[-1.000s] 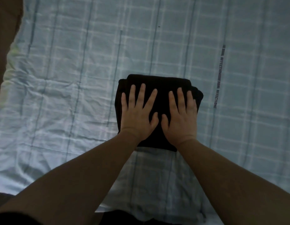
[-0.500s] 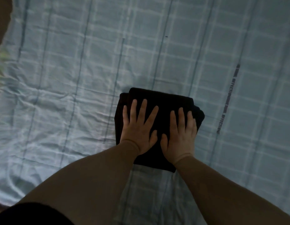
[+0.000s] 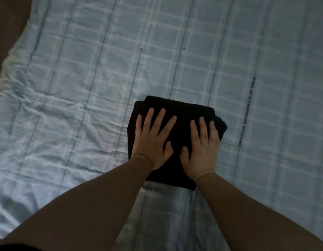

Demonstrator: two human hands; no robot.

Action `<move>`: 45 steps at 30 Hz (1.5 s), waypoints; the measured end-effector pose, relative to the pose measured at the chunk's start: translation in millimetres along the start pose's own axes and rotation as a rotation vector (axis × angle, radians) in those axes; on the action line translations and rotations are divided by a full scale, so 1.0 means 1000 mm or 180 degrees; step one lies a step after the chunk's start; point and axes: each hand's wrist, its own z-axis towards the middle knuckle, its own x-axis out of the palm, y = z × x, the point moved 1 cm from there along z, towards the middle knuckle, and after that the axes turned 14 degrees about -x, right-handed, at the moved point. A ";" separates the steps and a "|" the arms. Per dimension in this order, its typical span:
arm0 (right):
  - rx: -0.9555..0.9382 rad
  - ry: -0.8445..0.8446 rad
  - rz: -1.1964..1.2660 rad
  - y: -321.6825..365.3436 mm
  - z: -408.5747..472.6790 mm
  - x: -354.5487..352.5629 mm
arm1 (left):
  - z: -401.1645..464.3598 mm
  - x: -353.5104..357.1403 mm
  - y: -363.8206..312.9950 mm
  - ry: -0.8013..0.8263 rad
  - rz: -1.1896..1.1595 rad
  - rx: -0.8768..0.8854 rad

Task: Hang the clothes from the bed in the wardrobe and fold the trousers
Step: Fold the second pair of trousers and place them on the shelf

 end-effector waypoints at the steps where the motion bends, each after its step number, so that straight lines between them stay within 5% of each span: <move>1: 0.0021 -0.0021 0.0045 0.002 0.000 -0.005 | -0.002 -0.006 0.000 -0.0031 -0.0085 0.0011; 5: 0.0258 -0.0465 0.0597 0.016 -0.004 -0.030 | -0.019 -0.029 0.003 -0.0505 -0.0884 -0.0023; 8: 0.0749 -0.0847 0.1012 0.026 -0.023 -0.046 | -0.042 -0.039 0.009 -0.0776 -0.1226 -0.0930; 13: 0.1875 -0.0769 0.1782 0.040 -0.049 -0.055 | -0.073 -0.040 0.017 0.0053 -0.2093 -0.2209; 19: 0.1862 -0.0566 0.2368 0.028 -0.052 -0.053 | -0.075 -0.035 0.034 0.0399 -0.2711 -0.1838; 35: 0.2250 -0.0933 0.4455 0.042 -0.059 -0.061 | -0.084 -0.058 0.011 0.0411 -0.3398 -0.1991; 40: 0.2189 -0.0795 0.4518 0.076 -0.069 -0.072 | -0.116 -0.084 0.034 0.0513 -0.3801 -0.2112; 45: 0.1550 -0.0782 0.4317 0.137 -0.052 -0.122 | -0.157 -0.168 0.062 -0.0062 -0.3963 -0.2132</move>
